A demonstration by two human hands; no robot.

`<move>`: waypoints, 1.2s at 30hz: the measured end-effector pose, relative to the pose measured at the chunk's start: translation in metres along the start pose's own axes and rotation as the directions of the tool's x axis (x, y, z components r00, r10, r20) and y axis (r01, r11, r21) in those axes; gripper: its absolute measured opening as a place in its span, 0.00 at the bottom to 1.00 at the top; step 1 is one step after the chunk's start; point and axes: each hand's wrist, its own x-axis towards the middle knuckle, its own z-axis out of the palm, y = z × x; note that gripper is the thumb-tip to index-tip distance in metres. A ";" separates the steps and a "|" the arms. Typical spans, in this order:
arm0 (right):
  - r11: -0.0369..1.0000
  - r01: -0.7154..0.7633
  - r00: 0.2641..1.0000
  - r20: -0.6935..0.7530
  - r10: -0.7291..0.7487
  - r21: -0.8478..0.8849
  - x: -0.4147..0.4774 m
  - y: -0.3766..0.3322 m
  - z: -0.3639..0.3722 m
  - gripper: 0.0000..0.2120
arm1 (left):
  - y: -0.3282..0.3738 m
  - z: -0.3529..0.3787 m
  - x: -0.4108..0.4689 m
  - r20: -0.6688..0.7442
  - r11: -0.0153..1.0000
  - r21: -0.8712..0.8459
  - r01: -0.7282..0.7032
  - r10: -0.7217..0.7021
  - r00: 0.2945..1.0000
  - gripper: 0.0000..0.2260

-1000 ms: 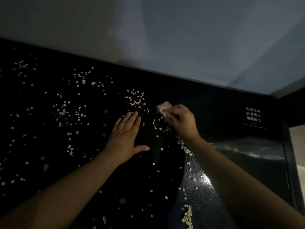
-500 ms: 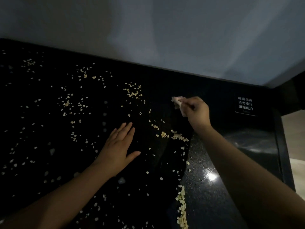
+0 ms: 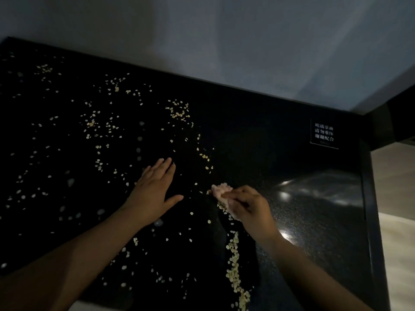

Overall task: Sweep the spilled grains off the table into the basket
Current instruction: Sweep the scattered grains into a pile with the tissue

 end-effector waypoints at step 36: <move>0.991 -0.009 0.935 -0.350 0.054 0.131 0.208 -0.078 0.031 0.05 | -0.067 -0.003 0.005 0.003 0.993 0.101 0.065 -0.066 0.998 0.44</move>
